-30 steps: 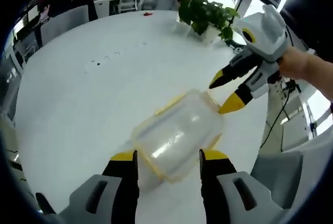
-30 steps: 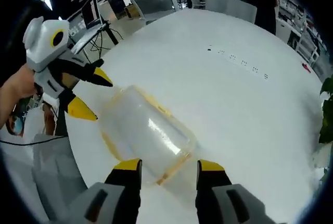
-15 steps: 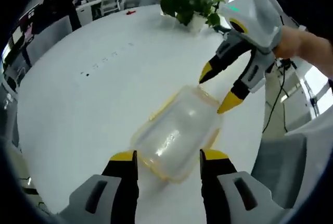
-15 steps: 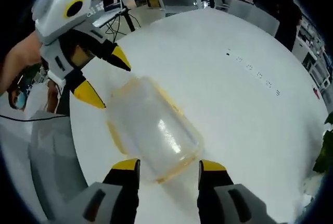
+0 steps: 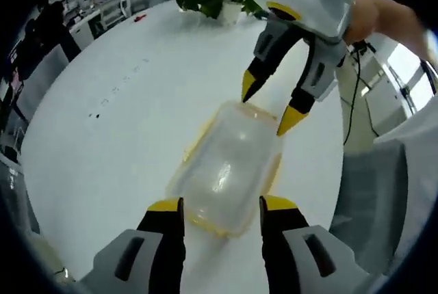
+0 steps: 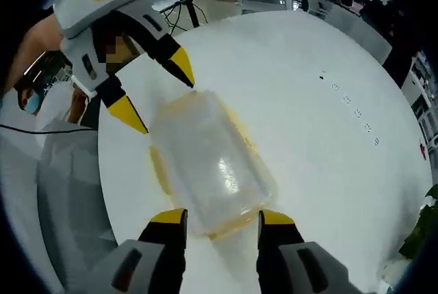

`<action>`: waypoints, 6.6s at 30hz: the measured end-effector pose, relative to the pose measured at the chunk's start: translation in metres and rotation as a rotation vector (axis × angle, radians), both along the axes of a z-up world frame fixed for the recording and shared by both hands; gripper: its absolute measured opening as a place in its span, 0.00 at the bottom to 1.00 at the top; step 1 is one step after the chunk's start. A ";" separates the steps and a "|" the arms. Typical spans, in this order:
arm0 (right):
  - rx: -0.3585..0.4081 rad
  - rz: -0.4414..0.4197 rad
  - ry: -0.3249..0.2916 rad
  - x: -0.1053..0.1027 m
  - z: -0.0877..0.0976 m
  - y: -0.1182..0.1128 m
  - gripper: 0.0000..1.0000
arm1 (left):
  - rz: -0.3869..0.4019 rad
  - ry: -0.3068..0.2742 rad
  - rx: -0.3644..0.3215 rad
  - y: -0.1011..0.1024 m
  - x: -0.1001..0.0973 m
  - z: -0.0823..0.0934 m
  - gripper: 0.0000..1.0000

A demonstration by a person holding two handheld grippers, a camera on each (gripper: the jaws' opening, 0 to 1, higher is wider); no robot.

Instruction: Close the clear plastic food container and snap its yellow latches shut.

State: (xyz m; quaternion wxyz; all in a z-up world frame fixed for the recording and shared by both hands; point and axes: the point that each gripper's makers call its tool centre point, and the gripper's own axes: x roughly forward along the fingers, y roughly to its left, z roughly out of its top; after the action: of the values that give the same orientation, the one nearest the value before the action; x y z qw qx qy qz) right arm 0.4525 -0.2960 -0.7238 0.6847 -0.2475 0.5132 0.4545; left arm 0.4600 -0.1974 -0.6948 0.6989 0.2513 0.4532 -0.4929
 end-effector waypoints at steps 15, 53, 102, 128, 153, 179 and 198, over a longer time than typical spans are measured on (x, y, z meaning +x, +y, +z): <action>-0.023 0.139 -0.037 0.000 -0.002 0.004 0.35 | -0.162 -0.046 0.051 -0.004 -0.002 -0.005 0.39; 0.111 0.301 -0.121 0.011 0.006 0.064 0.31 | -0.258 -0.093 0.049 -0.020 -0.004 -0.015 0.36; 0.108 0.371 -0.029 0.028 -0.008 0.073 0.43 | -0.251 -0.239 0.064 -0.023 -0.022 -0.035 0.48; 0.021 0.462 0.049 0.031 -0.012 0.074 0.37 | -0.204 -0.342 0.134 -0.026 -0.019 -0.043 0.49; -0.002 0.470 0.128 0.025 -0.018 0.075 0.37 | -0.175 -0.385 0.181 -0.026 -0.017 -0.046 0.45; -0.001 0.426 -0.032 0.031 -0.003 0.060 0.42 | -0.271 -0.368 0.207 -0.034 -0.025 -0.039 0.53; -0.015 0.462 -0.079 0.015 0.004 0.044 0.56 | -0.275 -0.291 0.204 -0.007 -0.014 -0.032 0.62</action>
State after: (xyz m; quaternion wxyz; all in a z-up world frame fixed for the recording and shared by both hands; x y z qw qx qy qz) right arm 0.4677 -0.2521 -0.7203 0.5802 -0.3813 0.4190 0.5851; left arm 0.4458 -0.2042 -0.7265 0.6540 0.4486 0.3566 -0.4938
